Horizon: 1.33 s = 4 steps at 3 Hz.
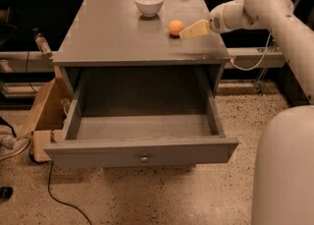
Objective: Place orange into top drawer
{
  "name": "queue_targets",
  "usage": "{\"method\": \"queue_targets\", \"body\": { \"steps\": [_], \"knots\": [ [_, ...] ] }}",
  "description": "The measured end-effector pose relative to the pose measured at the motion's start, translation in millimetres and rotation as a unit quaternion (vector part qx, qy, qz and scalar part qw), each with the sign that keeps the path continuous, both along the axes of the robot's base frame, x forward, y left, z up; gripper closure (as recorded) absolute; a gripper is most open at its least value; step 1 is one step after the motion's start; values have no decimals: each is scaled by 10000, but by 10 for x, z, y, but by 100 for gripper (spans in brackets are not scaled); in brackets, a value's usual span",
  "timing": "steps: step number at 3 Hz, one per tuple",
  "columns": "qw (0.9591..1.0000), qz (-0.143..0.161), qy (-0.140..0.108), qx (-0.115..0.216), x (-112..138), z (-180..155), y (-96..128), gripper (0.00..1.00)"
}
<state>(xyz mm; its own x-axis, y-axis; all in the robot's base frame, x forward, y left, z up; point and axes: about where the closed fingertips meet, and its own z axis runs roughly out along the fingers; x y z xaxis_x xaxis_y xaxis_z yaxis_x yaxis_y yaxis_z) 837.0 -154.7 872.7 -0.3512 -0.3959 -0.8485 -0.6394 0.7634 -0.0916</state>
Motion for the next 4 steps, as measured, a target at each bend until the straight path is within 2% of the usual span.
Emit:
{"method": "queue_targets", "body": {
  "steps": [1,2,3,4],
  "knots": [
    [9998,-113,-65,153,188,-37,96,0],
    [9994,-14,-164,300,338,-24,349,0],
    [9990,192,-161,377,433,-46,606,0],
    [9986,366,-59,389,478,-119,787,0]
  ]
}}
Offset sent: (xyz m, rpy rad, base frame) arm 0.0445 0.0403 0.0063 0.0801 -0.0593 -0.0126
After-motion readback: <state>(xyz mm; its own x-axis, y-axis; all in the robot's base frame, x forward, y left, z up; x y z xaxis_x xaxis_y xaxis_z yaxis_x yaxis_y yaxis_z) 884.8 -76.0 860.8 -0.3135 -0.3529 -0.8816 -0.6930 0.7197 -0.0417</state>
